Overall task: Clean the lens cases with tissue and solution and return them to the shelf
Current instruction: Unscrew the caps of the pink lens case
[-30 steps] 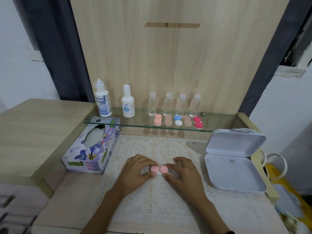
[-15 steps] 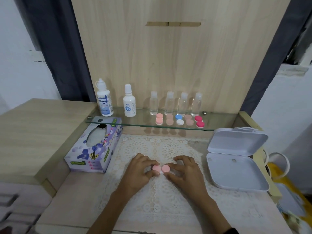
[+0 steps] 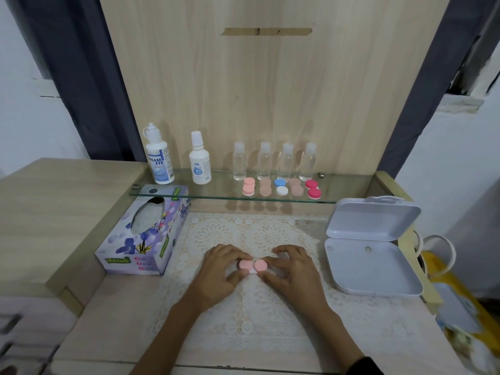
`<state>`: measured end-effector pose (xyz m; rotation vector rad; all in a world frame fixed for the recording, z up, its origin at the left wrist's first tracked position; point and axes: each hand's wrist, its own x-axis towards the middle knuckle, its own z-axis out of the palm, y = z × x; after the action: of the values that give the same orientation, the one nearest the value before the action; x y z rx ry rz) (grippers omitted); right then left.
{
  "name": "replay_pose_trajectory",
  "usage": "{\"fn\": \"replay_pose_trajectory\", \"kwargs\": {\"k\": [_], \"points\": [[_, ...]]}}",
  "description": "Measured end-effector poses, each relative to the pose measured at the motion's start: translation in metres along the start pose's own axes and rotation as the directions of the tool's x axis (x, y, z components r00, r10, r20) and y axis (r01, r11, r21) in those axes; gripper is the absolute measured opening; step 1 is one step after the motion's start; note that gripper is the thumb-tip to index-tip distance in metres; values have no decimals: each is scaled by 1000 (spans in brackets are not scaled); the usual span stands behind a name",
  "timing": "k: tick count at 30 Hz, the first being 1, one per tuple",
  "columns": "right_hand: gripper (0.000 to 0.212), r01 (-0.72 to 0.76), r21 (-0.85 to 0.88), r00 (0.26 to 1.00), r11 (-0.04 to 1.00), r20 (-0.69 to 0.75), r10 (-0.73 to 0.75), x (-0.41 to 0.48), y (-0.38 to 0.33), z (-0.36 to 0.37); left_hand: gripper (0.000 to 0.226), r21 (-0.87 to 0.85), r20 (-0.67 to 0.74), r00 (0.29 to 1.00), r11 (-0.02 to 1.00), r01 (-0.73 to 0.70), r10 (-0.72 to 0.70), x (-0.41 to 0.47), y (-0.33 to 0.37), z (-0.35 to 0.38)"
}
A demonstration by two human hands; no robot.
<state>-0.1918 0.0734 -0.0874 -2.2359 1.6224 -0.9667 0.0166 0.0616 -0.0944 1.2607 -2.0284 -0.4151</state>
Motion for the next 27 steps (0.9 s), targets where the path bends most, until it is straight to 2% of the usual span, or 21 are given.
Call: {"fn": "replay_pose_trajectory", "kwargs": {"k": [4, 6, 11, 16, 20, 22, 27], "points": [[44, -4, 6, 1000, 1000, -1, 4, 0, -1, 0, 23, -17, -59, 995, 997, 80, -81, 3, 4, 0], [44, -4, 7, 1000, 1000, -3, 4, 0, 0, 0, 29, -23, -71, 992, 994, 107, -109, 4, 6, 1], [44, -6, 14, 1000, 1000, -16, 6, 0, 0, 1, 44, -5, -31, 999, 1000, 30, -30, 1, 3, 1], [47, -8, 5, 1000, 1000, -1, 8, 0, 0, 1, 28, -23, -28, 999, 999, -25, 24, 0, -1, 1], [47, -6, -7, 1000, 1000, 7, 7, 0, -1, 0, 37, -33, -66, 997, 999, 30, -32, 1, 4, 1], [47, 0, -4, 1000, 1000, -2, 0, 0, -1, 0, 45, -22, -61, 998, 1000, 5, -7, 0, 7, 0], [45, -8, 25, 1000, 1000, -17, 8, -1, 0, 2, 35, 25, -46, 996, 997, -79, 80, -3, 3, 0]]}}
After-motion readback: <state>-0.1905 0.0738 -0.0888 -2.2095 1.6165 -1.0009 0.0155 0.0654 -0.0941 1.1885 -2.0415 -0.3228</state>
